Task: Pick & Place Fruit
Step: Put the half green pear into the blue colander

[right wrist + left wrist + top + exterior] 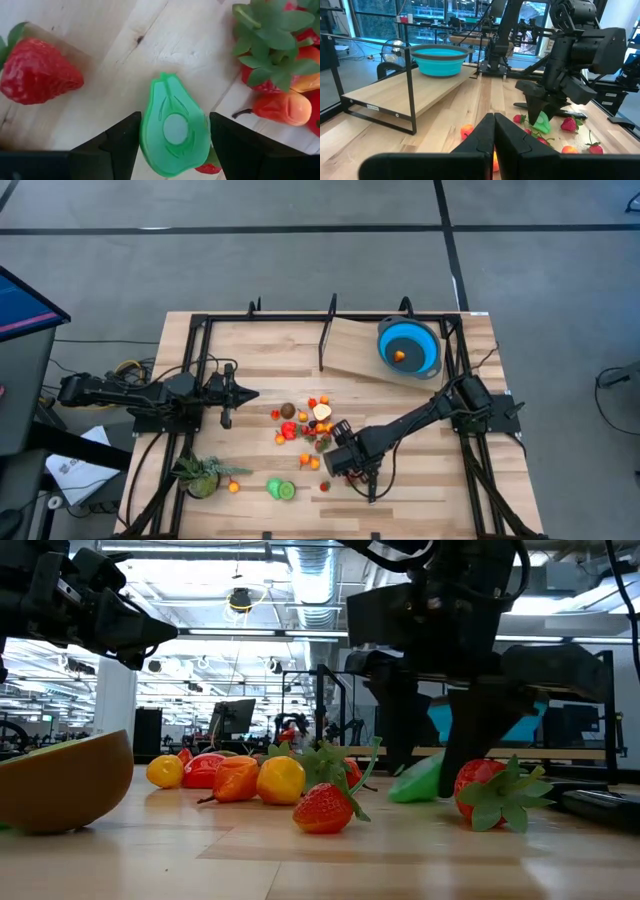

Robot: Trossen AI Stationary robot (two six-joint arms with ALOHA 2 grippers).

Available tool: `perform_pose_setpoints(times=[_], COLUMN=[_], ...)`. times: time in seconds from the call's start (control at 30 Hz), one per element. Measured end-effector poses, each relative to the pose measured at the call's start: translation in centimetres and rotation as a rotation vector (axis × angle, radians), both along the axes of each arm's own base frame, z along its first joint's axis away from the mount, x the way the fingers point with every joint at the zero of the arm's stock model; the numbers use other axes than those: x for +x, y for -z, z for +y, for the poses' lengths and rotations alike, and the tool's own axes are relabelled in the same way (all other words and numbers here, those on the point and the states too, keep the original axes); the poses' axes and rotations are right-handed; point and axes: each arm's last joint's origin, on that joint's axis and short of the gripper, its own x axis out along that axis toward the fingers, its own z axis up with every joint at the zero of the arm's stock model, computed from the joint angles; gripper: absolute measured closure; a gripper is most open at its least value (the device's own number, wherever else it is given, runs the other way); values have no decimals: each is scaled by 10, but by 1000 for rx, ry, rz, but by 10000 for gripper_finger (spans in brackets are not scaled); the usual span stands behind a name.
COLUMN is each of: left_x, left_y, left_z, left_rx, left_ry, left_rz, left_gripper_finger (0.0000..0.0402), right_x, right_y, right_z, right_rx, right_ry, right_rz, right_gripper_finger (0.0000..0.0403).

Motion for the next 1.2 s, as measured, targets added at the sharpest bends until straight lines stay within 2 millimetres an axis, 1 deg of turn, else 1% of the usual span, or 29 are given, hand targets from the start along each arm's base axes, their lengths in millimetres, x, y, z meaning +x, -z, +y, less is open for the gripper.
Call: perform_pose_setpoints(times=[0.33, 0.63, 0.97, 1.07, 1.2], left_x=[0, 0, 0, 0, 0], left_y=[0, 0, 0, 0, 0], left_z=[0, 0, 0, 0, 0], left_rx=[0, 0, 0, 0, 0], left_ry=[0, 0, 0, 0, 0], left_rz=[0, 0, 0, 0, 0], left_gripper_finger=[401, 401, 401, 401, 401], right_x=[-8, -5, -1, -1, -1], right_y=[1, 1, 0, 0, 0], right_z=[-3, -2, -1, -1, -1], right_rx=[-32, -3, 14, 18, 21], right_ry=[0, 48, 51, 60, 69], right_rz=[80, 47, 14, 9, 8], right_gripper_finger=[178, 178, 180, 196, 241])
